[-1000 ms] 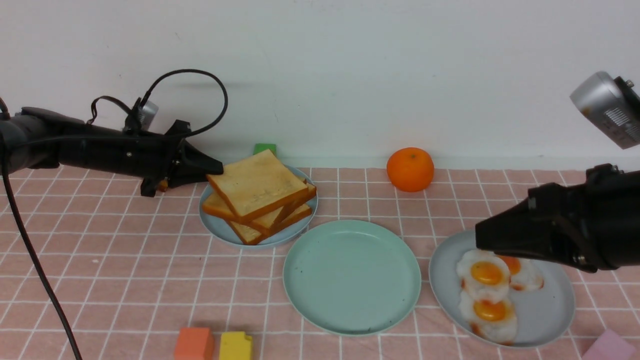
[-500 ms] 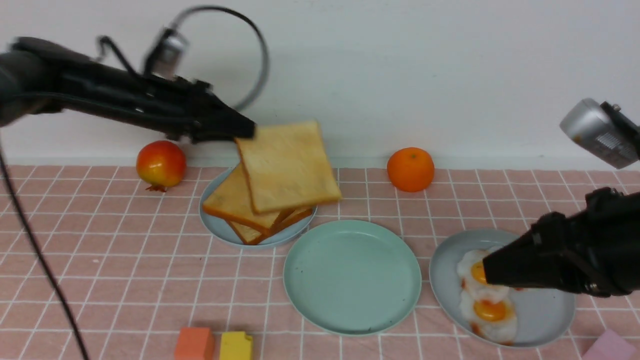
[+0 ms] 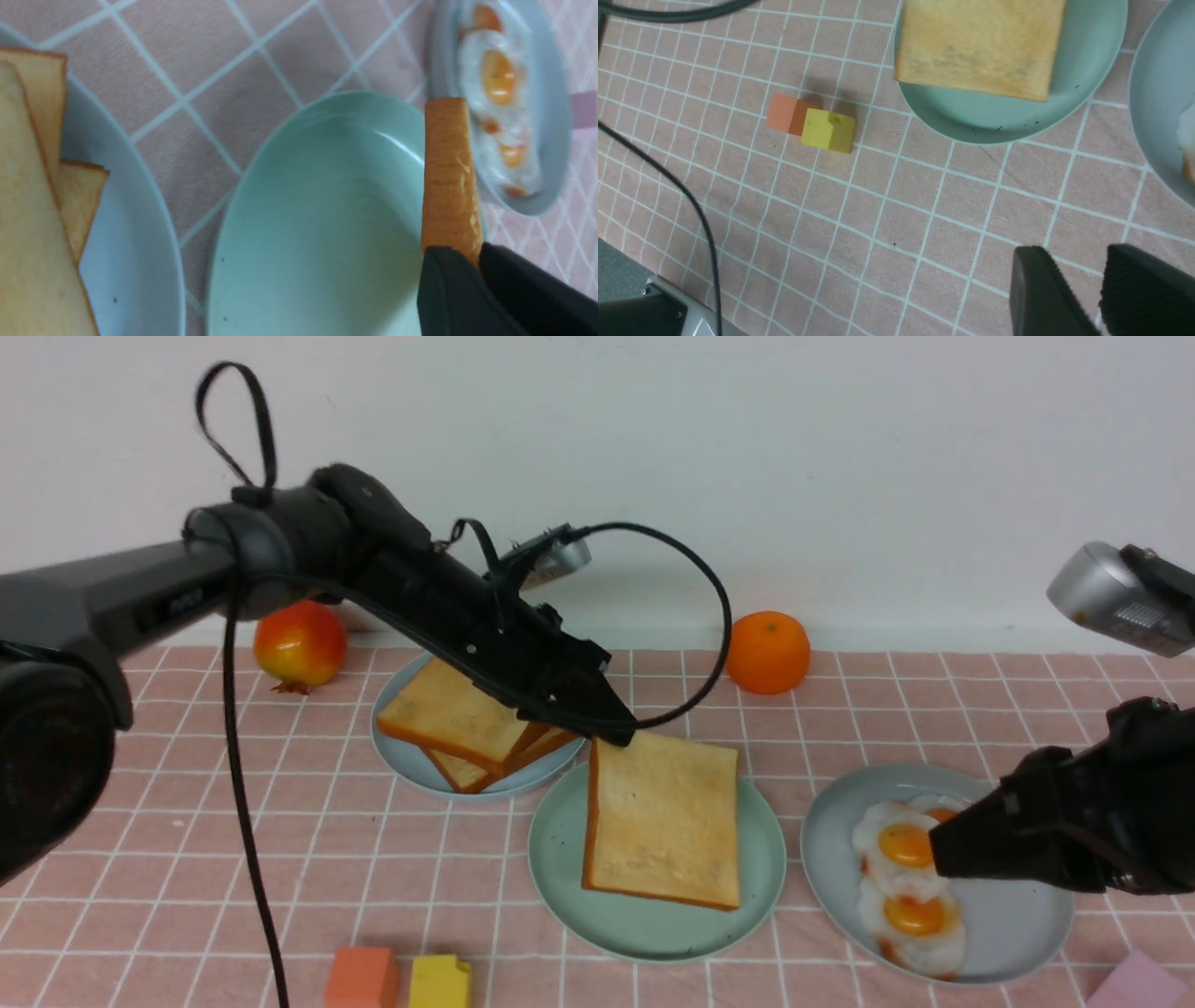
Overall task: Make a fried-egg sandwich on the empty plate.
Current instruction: Use the left arm to put a slice of bread into the empty plate in the middle, then use the right arm to grab a fried egg
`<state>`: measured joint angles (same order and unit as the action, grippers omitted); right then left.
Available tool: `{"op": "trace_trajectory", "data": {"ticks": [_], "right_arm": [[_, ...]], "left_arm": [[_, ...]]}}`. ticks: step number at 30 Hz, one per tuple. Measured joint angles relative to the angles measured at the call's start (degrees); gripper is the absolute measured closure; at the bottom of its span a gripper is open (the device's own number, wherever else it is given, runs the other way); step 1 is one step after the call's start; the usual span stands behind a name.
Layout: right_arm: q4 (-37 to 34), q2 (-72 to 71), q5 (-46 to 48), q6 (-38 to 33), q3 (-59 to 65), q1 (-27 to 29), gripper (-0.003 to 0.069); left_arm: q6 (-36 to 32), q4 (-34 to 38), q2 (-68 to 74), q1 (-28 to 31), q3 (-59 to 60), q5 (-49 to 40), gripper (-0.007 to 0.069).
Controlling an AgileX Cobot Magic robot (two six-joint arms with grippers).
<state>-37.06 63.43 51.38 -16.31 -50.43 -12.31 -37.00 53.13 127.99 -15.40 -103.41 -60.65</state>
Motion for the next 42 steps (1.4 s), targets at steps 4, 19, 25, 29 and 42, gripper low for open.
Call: {"op": "trace_trajectory", "data": {"ticks": [4,19,25,29,42], "right_arm": [[0.00,0.00,0.00,1.04,0.00,0.00,0.0417],[6.53,0.40,-3.05,6.95,0.00,2.15,0.0208],[8.13,4.15,-2.72,10.05,-0.05,9.25,0.0078],[7.93,9.65,-4.02,11.50,-0.05,10.93,0.0092],[1.60,28.65,-16.84,11.35,-0.22,13.39,0.0196]], "left_arm": [[0.85,-0.61,0.77,-0.11,0.00,0.71,0.0533],[3.79,-6.63,0.40,-0.18,0.00,1.56,0.0150],[8.10,-10.29,-3.96,0.51,0.07,0.37,0.0004],[10.51,-13.57,-8.40,0.95,0.07,-0.50,0.0017],[11.11,-19.17,-23.78,0.26,0.07,-7.38,0.0213]]}}
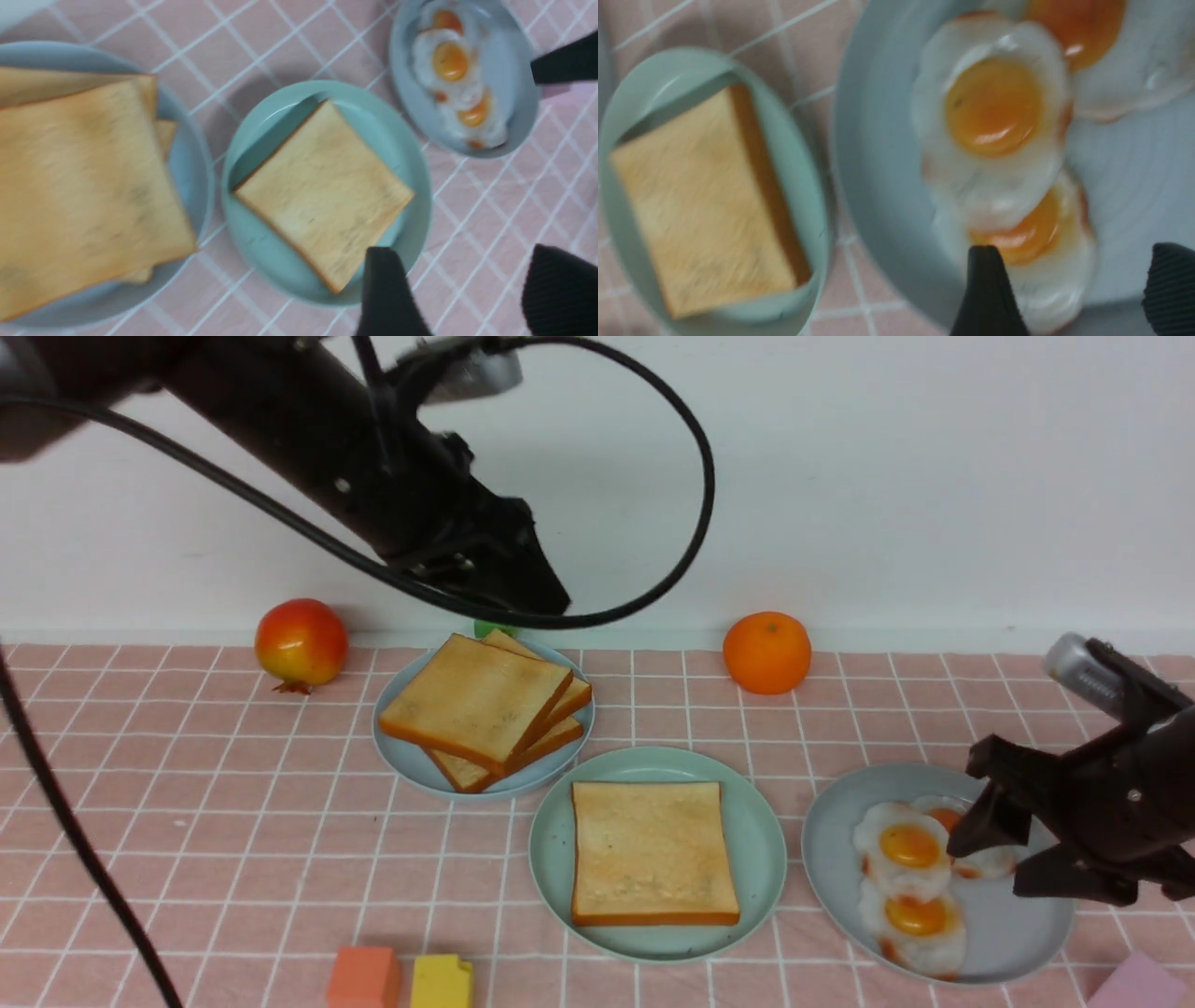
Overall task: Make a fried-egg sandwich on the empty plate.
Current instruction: Use the right arm to grab a fried egg
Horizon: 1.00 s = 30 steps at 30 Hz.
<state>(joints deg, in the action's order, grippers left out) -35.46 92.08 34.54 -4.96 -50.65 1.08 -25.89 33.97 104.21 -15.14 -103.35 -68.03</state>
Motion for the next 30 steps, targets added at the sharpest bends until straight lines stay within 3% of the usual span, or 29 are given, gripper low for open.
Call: {"op": "trace_trajectory", "data": {"ticks": [7,11,14,24,27,30], "right_arm": [[-8.32,5.90,-2.68,-7.29,-0.10,0.48,0.0196],[-14.53,8.23,-3.53,-15.73,-0.18,0.48,0.0196],[-15.63,8.99,-4.47,-16.83,-0.29,0.48,0.0197],[-17.37,10.67,-6.34,-17.49,-0.40,0.48,0.0208],[-18.07,10.76,-6.96,-17.49,-0.40,0.48,0.0234],[-18.18,11.03,-7.40,-17.49,-0.40,0.48,0.0305]], "left_arm": [[4.99,-12.34,-5.26,-7.93,2.93,2.25,0.0316],[5.77,-17.46,-12.34,-17.54,10.29,8.96,0.0375],[5.77,-17.05,-16.81,-20.12,15.86,15.24,0.0391],[2.62,-8.89,-24.79,-20.34,33.88,32.54,0.0392],[1.57,-5.72,-24.95,-20.34,36.13,34.83,0.0391],[1.26,-4.53,-24.95,-20.34,36.71,35.19,0.0388]]}}
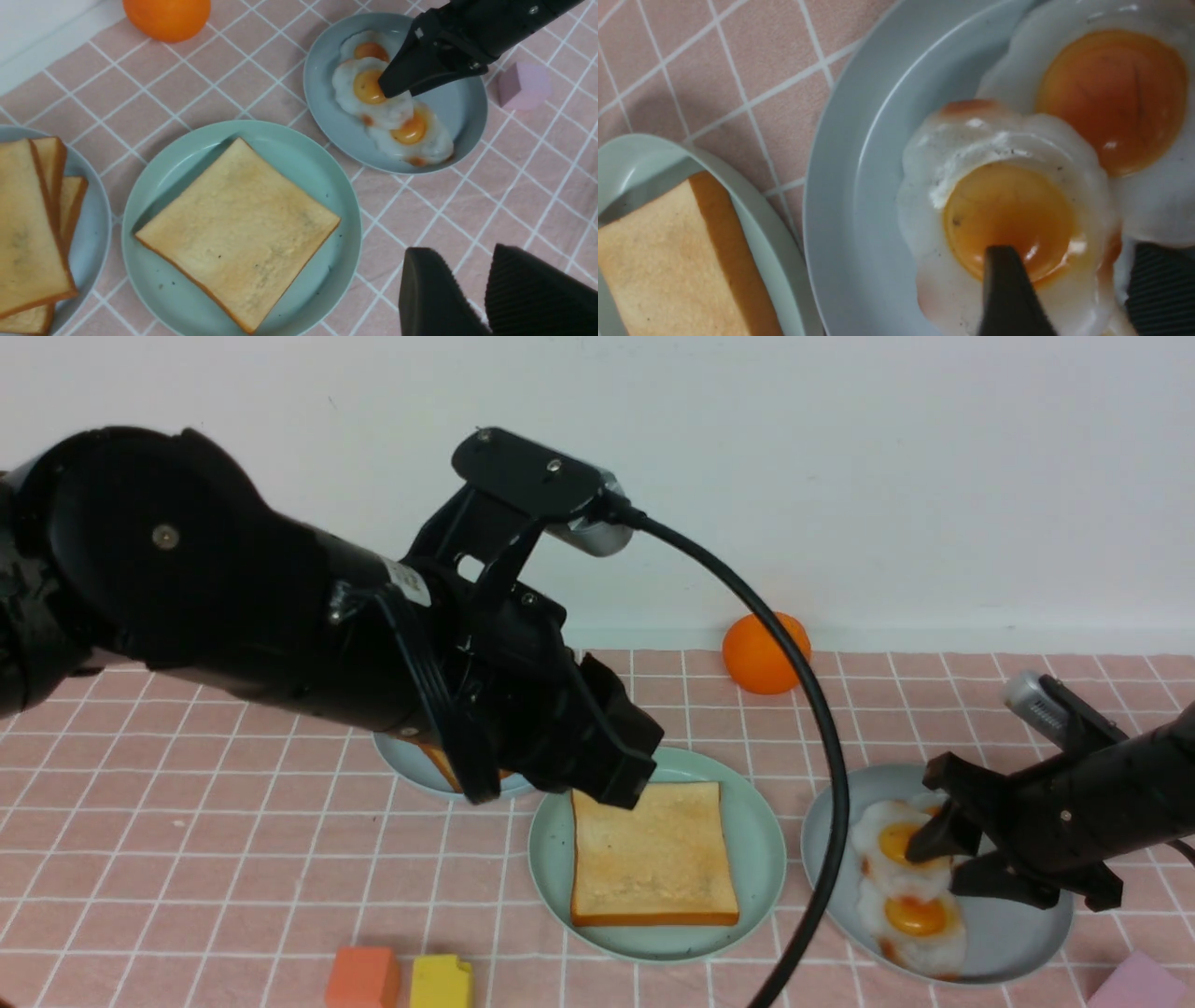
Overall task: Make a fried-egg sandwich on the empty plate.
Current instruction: Use the right arm to grab a fried egg
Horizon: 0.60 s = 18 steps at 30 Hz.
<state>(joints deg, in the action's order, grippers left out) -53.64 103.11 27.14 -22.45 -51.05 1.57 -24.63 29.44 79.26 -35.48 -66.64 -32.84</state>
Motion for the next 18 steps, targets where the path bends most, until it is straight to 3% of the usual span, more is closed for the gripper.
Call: {"op": "trace_trajectory", "data": {"ticks": [8,18], "right_arm": [[-0.72,0.07,-0.24,0.00,0.00,0.07,0.0583],[-0.93,-1.45,-0.03,-0.06,0.00,0.09,0.0582]], "left_arm": [[0.00,0.39,-0.29,0.00,0.06,0.81,0.0388],[0.00,0.40,-0.29,0.00,0.06,-0.90,0.0388]]}}
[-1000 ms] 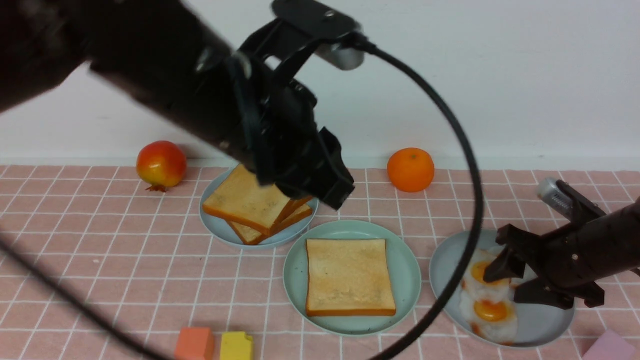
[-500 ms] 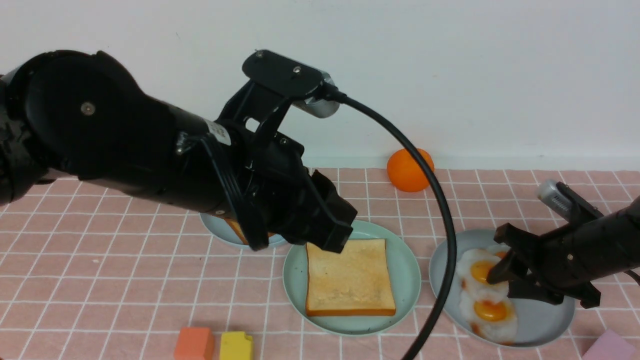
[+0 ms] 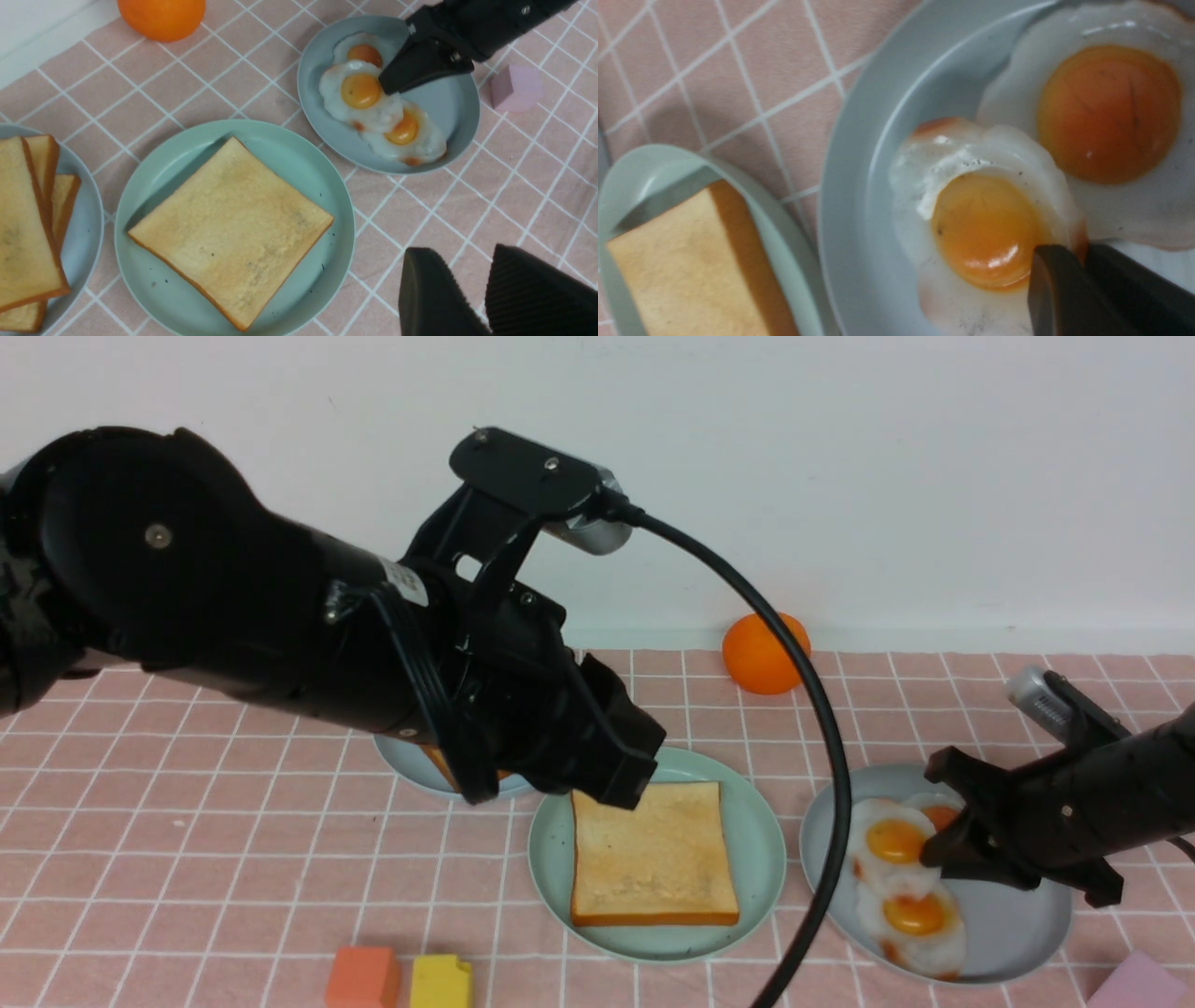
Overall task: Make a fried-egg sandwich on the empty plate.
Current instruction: Use the right arm to grab a fried egg, then use the right arm to place the fried egg on the slice of bread in the middle
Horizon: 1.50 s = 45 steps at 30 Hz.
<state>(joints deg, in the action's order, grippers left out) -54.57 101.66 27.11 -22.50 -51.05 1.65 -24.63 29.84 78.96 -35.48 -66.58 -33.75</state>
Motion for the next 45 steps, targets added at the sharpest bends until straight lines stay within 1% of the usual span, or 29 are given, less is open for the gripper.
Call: {"op": "trace_trajectory", "data": {"ticks": [6,10,12,13,14,18,21,22,25,26,28,31,34,40,44,45], "right_arm": [[0.14,-4.67,0.28,-1.16,0.00,0.00,0.0582],[-0.80,-6.03,2.00,-3.11,0.00,0.00,0.0582],[-3.16,-6.23,3.76,-6.05,0.00,-0.16,0.0582],[-6.13,-6.23,4.90,-9.46,0.00,-1.01,0.0582],[-7.69,-6.23,5.36,-11.17,0.00,-1.52,0.0582],[-15.99,-6.23,6.40,-18.14,0.00,-7.11,0.0582],[-20.17,-5.54,6.40,-20.59,-0.37,-11.58,0.0582],[-20.46,-5.40,6.40,-20.87,-0.46,-11.85,0.0582],[-22.04,-2.18,6.26,-21.55,-3.24,-15.74,0.0582],[-22.17,-1.74,6.26,-21.55,-3.44,-16.10,0.0582],[-24.15,1.20,5.00,-21.61,-5.90,-17.95,0.0582],[-25.98,3.46,3.97,-21.68,-6.82,-18.48,0.0582],[-29.38,7.23,2.86,-22.10,-7.23,-18.51,0.0582],[-31.88,11.18,2.66,-22.42,-7.35,-18.52,0.0582],[-32.34,11.33,2.86,-22.79,-7.40,-18.52,0.0542],[-32.34,11.33,2.86,-23.60,-7.40,-18.52,0.0508]], "left_arm": [[0.00,0.00,-1.18,0.00,0.00,-2.74,0.0388],[0.21,0.00,-2.47,0.00,0.00,-4.53,0.0388],[0.88,-0.18,-2.98,0.00,0.00,-5.45,0.0388],[2.00,-1.06,-3.44,0.00,0.00,-6.20,0.0388],[2.94,-1.79,-3.51,0.00,0.00,-6.54,0.0388],[6.95,-6.64,-3.58,0.00,0.39,-7.59,0.0388],[8.46,-9.25,-3.58,0.00,1.68,-7.71,0.0388],[8.47,-9.36,-3.58,0.00,1.77,-7.79,0.0388],[8.88,-9.76,-3.66,0.00,3.11,-8.20,0.0388],[8.94,-9.76,-3.66,0.00,3.19,-8.20,0.0388],[9.84,-9.87,-4.47,0.00,4.43,-8.15,0.0388],[10.34,-10.60,-5.52,0.00,5.45,-7.70,0.0388],[11.61,-12.75,-7.33,0.00,6.77,-6.76,0.0386],[13.69,-14.07,-8.16,0.00,7.11,-6.33,0.0386],[13.75,-14.11,-8.16,0.00,7.16,-6.33,0.0385],[13.75,-14.11,-8.16,0.00,7.16,-6.33,0.0385]]}}
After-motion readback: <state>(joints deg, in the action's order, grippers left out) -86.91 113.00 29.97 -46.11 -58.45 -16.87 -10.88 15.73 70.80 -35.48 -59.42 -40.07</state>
